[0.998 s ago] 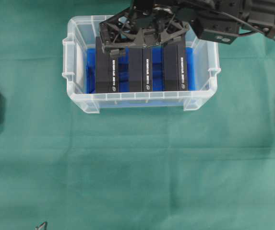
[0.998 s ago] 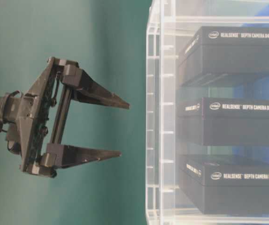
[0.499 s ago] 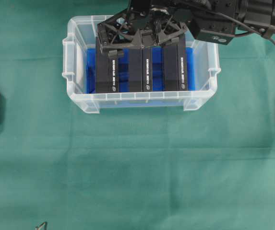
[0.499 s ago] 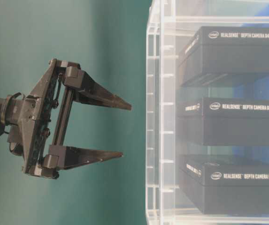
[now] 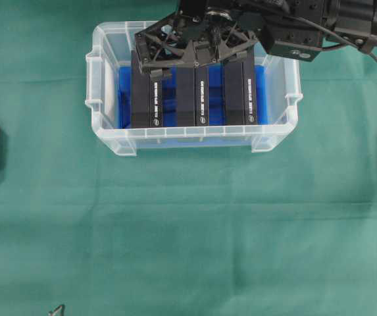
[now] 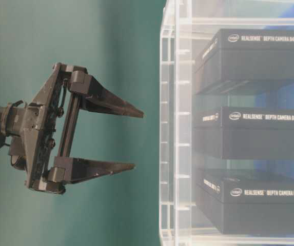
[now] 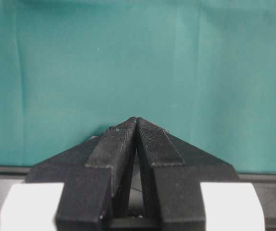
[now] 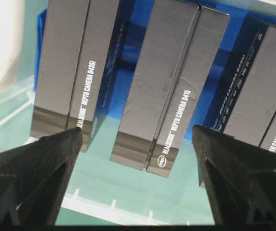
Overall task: Take the box out of the case with the right arm.
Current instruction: 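Move the open right gripper over the middle black box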
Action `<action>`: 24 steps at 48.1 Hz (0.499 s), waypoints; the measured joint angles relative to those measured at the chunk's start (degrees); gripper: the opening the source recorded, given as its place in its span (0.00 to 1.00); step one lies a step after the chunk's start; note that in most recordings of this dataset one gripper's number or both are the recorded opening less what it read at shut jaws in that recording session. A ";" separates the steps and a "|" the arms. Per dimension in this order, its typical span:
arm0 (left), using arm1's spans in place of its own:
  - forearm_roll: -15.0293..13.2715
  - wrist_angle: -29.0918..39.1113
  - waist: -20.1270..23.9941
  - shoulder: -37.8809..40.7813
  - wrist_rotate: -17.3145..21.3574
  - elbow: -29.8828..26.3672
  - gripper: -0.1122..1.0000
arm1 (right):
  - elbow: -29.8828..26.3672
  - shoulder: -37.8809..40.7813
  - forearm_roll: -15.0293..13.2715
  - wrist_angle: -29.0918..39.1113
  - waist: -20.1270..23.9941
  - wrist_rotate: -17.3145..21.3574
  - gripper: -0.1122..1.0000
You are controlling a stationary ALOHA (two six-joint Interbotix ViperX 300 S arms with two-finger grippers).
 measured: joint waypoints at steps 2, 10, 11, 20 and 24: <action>-0.09 0.00 0.00 0.09 -0.09 0.00 0.10 | -0.09 0.00 -0.09 0.00 0.00 -0.18 0.94; -0.09 0.00 0.00 0.09 -0.88 0.00 0.10 | 0.00 0.00 -0.09 0.00 0.00 -0.35 0.94; -0.09 0.00 0.00 0.00 -0.79 0.00 0.10 | 0.00 0.00 -0.09 0.00 0.00 -0.35 0.94; 0.00 0.00 0.00 0.09 -1.41 0.00 0.10 | 0.00 0.00 -0.09 0.00 0.00 -0.26 0.94; -0.09 0.00 0.00 0.09 -1.41 0.00 0.10 | -0.09 0.00 -0.09 0.00 0.00 -0.18 0.94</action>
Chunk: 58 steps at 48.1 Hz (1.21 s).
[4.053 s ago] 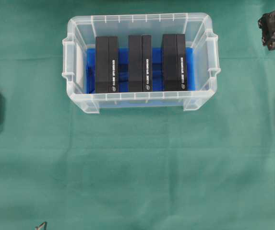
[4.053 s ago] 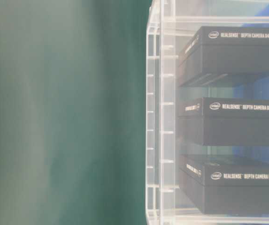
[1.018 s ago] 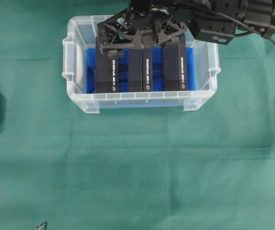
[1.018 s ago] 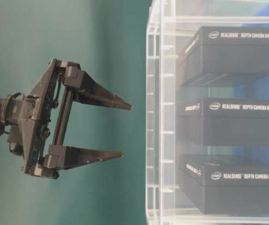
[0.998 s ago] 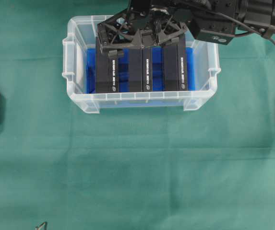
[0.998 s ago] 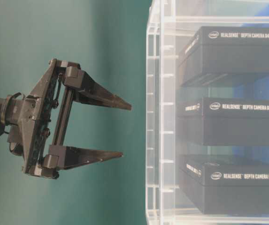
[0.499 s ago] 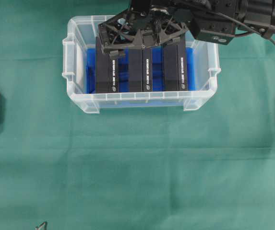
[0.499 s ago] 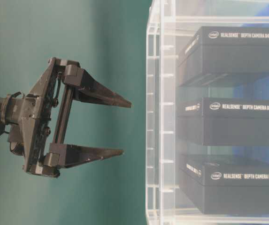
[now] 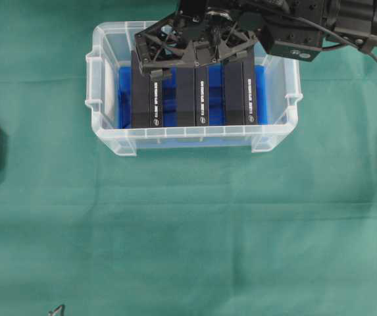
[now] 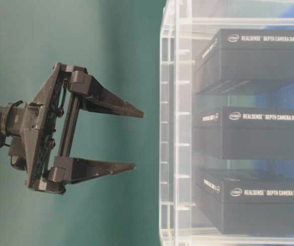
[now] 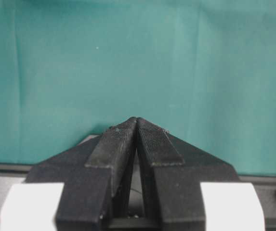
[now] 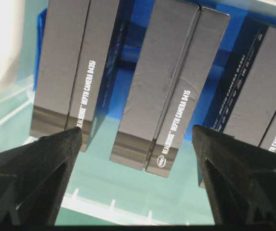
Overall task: Take the box out of the case with the right arm.
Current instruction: 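Move the open right gripper over the middle black box, then lower the right gripper around the middle box and close it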
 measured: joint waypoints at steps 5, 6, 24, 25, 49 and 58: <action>0.00 -0.09 0.00 0.00 0.00 0.00 0.10 | 0.09 0.00 0.09 0.09 0.00 0.18 0.94; 0.00 0.00 0.00 -0.09 0.00 0.00 0.10 | 0.09 0.00 0.09 0.09 0.00 0.26 0.94; 0.09 0.00 0.00 -0.18 0.00 0.00 0.10 | 0.00 0.00 0.09 0.97 0.09 0.97 0.94; 0.00 0.00 0.00 -0.18 0.00 0.00 0.10 | 0.09 0.00 0.09 0.97 0.09 1.05 0.94; 0.00 0.00 0.00 -0.18 0.00 0.00 0.10 | 0.09 0.44 0.09 0.97 0.09 1.14 0.94; 0.00 0.00 0.00 -0.18 0.09 0.00 0.10 | 0.09 1.32 0.09 0.97 0.09 1.14 0.94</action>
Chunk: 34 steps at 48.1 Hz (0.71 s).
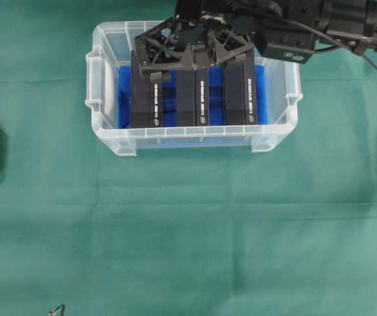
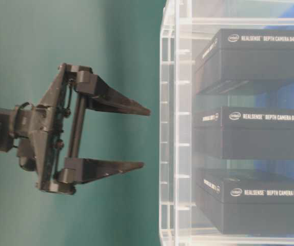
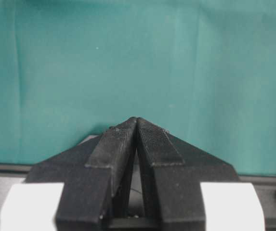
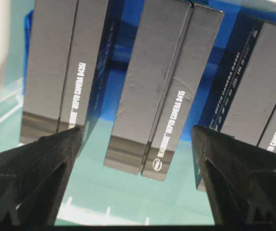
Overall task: Take the box out of the case with the right arm.
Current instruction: 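Lower the right gripper around the middle box and close it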
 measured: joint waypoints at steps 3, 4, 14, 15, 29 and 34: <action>0.00 0.00 0.00 0.00 -0.09 0.00 0.10 | 0.26 0.44 0.00 -0.09 0.00 0.00 0.94; 0.00 -0.09 0.00 0.00 0.00 0.00 0.10 | 0.44 0.53 0.00 0.00 0.00 0.00 0.94; 0.00 0.00 0.00 0.00 0.00 0.00 0.10 | 4.04 1.23 0.00 -2.46 -0.09 0.44 0.94; 0.00 0.00 0.00 0.00 0.00 0.00 0.10 | 4.39 1.23 0.00 -2.90 0.00 0.62 0.94; 0.00 0.00 0.00 0.00 0.00 0.00 0.10 | 8.79 1.23 0.00 -7.38 -0.09 1.76 0.94; 0.00 0.00 0.00 0.00 0.00 0.00 0.10 | 10.02 1.23 0.00 -8.17 -0.09 1.76 0.94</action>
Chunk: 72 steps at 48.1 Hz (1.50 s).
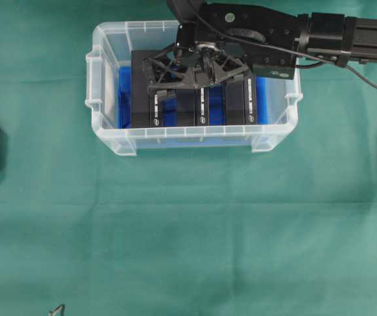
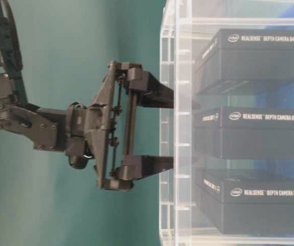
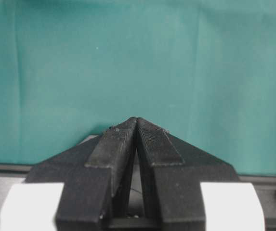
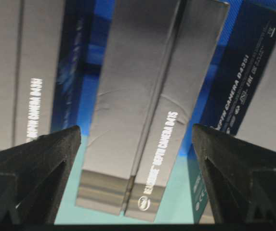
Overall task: Take the box out of the case with the right arm.
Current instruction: 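Lower the right gripper around the middle box and close it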
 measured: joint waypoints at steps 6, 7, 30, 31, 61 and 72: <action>0.00 0.00 0.00 0.00 -0.09 0.00 0.10 | 1.41 0.00 0.00 -1.67 -0.09 0.35 0.94; 0.00 0.00 0.00 0.09 0.00 0.00 0.10 | 1.67 0.00 0.09 -1.93 -0.09 0.53 0.94; 0.00 0.00 0.00 0.26 0.00 0.00 0.10 | 4.66 3.25 2.64 -6.06 -0.35 1.23 0.94; 0.00 0.00 0.00 0.18 0.00 0.00 0.10 | 4.57 3.25 2.64 -6.06 -0.44 1.32 0.94; 0.00 0.00 0.00 0.35 0.00 0.00 0.10 | 4.66 3.25 3.78 -6.59 -0.79 6.15 0.69; 0.09 0.00 0.00 0.35 0.00 0.00 0.10 | 4.57 3.25 3.87 -6.50 -0.88 6.15 0.69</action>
